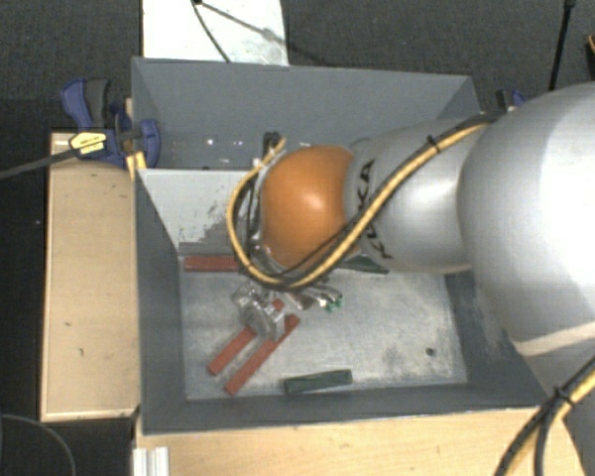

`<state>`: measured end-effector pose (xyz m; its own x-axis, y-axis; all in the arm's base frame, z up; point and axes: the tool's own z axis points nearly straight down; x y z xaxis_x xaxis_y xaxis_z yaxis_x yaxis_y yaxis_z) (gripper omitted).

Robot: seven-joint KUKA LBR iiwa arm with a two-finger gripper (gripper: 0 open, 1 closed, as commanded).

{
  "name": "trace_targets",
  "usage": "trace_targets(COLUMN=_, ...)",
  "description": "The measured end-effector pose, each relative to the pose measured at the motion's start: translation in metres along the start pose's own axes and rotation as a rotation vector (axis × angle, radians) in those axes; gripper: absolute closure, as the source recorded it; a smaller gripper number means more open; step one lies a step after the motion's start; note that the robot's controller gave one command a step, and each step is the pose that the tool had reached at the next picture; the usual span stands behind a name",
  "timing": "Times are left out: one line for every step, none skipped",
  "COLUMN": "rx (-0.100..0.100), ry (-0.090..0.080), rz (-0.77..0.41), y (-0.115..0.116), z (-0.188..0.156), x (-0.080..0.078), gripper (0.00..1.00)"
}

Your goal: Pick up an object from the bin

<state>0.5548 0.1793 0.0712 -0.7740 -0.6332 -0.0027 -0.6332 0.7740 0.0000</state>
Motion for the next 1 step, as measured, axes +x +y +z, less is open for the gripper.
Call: trace_targets(rx=0.004, ry=-0.008, rz=-0.175, y=0.0197, z=-0.1745, x=-0.0025, gripper=1.0)
